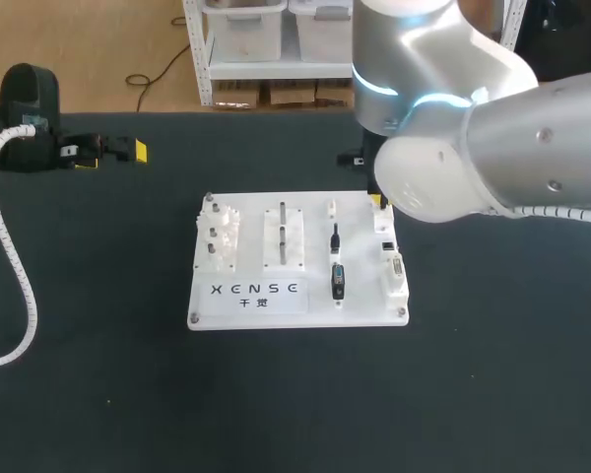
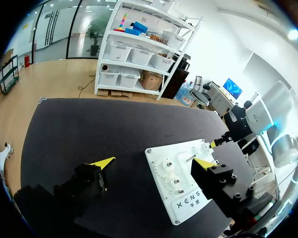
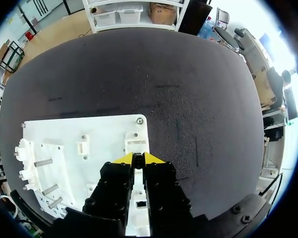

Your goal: Insert the USB connector, Ethernet cable, and multi-pin plug into their matching sockets one by one.

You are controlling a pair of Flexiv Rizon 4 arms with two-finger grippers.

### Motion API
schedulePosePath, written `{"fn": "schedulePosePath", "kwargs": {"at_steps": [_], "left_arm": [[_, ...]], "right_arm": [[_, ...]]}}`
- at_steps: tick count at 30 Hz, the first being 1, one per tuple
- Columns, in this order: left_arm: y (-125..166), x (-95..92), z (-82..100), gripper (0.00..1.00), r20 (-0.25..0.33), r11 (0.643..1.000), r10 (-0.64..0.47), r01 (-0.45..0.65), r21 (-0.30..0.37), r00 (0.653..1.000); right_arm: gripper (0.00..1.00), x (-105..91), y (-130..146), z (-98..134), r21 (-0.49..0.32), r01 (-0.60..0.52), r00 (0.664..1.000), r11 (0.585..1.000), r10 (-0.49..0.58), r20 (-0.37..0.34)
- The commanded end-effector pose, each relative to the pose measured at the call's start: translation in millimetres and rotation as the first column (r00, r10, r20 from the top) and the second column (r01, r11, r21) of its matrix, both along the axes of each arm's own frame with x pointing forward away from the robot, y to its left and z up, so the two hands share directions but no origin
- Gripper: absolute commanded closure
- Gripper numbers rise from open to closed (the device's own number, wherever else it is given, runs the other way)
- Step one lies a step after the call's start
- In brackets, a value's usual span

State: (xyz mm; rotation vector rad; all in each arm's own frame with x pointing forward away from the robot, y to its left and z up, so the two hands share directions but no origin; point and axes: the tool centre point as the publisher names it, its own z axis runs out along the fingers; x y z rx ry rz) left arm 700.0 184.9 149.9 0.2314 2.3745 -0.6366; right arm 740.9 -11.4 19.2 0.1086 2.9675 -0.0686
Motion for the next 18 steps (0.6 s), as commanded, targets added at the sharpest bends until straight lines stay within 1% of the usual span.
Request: {"fn": "schedulePosePath", "kwargs": {"at_steps": [1, 2, 3, 4, 5, 8, 12, 15, 18], "left_arm": [[0, 0.0, 0.0, 0.00, 0.000, 1.000, 0.000, 0.000, 0.000, 1.000], [0, 0.0, 0.0, 0.00, 0.000, 1.000, 0.000, 0.000, 0.000, 1.000], [0, 0.0, 0.0, 0.00, 0.000, 1.000, 0.000, 0.000, 0.000, 1.000], [0, 0.0, 0.0, 0.00, 0.000, 1.000, 0.000, 0.000, 0.000, 1.000], [0, 0.0, 0.0, 0.00, 0.000, 1.000, 0.000, 0.000, 0.000, 1.000], [0, 0.0, 0.0, 0.00, 0.000, 1.000, 0.000, 0.000, 0.000, 1.000], [0, 0.0, 0.0, 0.00, 0.000, 1.000, 0.000, 0.000, 0.000, 1.000], [0, 0.0, 0.0, 0.00, 0.000, 1.000, 0.000, 0.000, 0.000, 1.000], [0, 0.0, 0.0, 0.00, 0.000, 1.000, 0.000, 0.000, 0.000, 1.000]], "right_arm": [[1.00, 1.1, 0, -16, 0.000, 0.001, 1.000, 1.000, -0.001, -0.003], [1.00, 0.6, 0, -14, 0.007, -0.001, 1.000, 1.000, 0.001, 0.001], [0.88, -0.1, 0, -12, 0.008, -0.002, 1.000, 1.000, 0.002, 0.003], [0.73, -0.5, 0, -10, 0.000, -0.007, 1.000, 1.000, 0.007, 0.014], [0.00, -1.3, 0, -6, 0.002, -0.007, 1.000, 1.000, 0.007, 0.018], [0.00, -3.0, 2, 8, 0.005, -0.007, 0.998, 1.000, 0.007, 0.057], [0.00, -13.0, 16, 41, 0.004, -0.030, 0.991, 1.000, 0.029, 0.130], [0.00, -25.1, 28, 57, -0.003, -0.045, 0.989, 0.999, 0.045, 0.143], [0.00, -39.9, 38, 64, 0.000, -0.058, 0.988, 0.998, 0.057, 0.145]]}}
